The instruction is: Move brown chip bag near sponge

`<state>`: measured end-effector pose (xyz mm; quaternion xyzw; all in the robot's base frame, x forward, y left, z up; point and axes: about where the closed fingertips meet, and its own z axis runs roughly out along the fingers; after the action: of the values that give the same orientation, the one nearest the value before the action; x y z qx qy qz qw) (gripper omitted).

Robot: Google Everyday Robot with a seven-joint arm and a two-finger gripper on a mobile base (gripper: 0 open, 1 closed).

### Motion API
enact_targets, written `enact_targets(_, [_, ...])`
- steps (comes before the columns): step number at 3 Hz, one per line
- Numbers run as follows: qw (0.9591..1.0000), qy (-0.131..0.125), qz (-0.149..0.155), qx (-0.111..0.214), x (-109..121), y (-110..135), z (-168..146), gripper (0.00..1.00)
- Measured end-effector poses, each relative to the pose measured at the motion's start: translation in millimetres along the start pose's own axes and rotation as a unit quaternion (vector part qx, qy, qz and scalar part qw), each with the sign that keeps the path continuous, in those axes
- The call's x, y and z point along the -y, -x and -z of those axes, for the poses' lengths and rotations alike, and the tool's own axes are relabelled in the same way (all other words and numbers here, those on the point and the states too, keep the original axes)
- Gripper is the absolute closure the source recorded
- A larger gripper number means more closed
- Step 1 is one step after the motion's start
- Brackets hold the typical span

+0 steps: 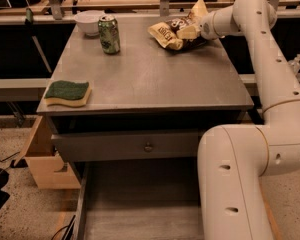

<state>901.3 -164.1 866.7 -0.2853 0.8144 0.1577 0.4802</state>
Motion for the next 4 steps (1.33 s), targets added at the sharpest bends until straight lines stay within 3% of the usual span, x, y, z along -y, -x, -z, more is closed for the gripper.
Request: enact_targets(4, [1.0000,0.000,0.000,0.000,-0.3,1.1,1.0,1.00])
